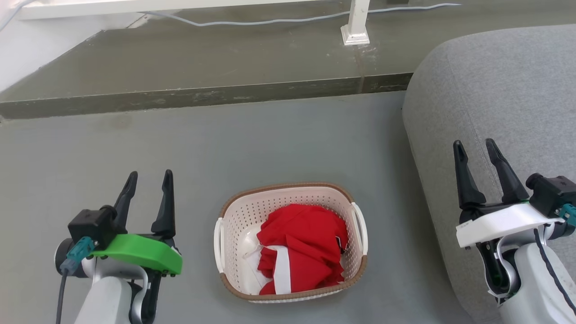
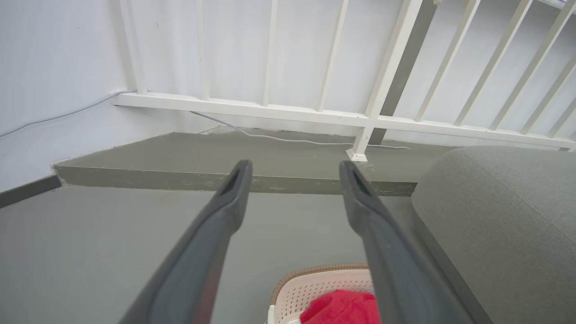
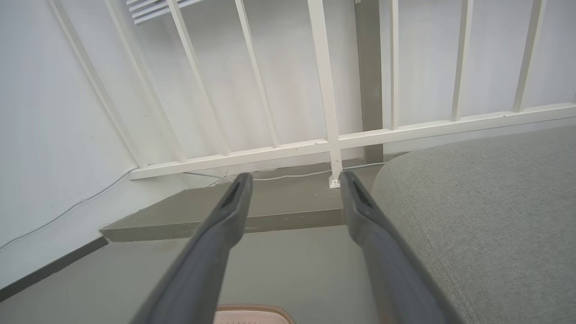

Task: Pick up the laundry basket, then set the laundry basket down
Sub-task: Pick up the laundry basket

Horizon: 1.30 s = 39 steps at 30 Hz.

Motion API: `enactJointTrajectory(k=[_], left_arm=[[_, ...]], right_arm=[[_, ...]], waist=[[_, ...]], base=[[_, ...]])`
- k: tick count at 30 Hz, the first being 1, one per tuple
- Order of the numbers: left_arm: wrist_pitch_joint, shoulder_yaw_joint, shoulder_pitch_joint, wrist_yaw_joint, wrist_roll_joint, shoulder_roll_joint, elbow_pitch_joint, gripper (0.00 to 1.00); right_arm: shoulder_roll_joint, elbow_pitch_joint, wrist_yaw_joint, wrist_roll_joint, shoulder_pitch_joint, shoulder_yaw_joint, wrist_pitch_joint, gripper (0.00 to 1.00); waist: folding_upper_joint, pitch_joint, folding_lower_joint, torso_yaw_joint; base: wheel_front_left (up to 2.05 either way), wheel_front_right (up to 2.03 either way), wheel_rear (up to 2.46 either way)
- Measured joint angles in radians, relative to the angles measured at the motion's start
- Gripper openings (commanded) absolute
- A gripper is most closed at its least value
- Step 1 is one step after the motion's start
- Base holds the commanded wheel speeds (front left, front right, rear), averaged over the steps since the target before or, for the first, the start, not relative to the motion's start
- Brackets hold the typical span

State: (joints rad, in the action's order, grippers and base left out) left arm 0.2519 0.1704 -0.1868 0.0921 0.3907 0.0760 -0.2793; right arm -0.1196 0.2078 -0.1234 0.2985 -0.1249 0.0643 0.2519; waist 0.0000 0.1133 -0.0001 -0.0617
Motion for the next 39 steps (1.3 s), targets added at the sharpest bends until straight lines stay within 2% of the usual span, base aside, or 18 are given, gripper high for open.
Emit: enactJointTrajectory(k=[8,39], left_arm=[[0.000,-0.014,0.024,0.000,-0.037,-0.012,0.033,1.00],[0.000,-0.052,0.049,0.013,-0.060,-0.030,0.080,1.00]], right_arm=[[0.002,-0.002,0.000,-0.006,0.006,0.003,0.000,1.00],[0.017,-0.005,0.000,-0.009,0.007,0.017,0.000,1.00]], waist=[[0.0000,0.009,0.0000,0.002],[0.0000,0.032,0.0000,0.003]], base=[[0.00,0.00,0.00],[0.00,0.00,0.00]])
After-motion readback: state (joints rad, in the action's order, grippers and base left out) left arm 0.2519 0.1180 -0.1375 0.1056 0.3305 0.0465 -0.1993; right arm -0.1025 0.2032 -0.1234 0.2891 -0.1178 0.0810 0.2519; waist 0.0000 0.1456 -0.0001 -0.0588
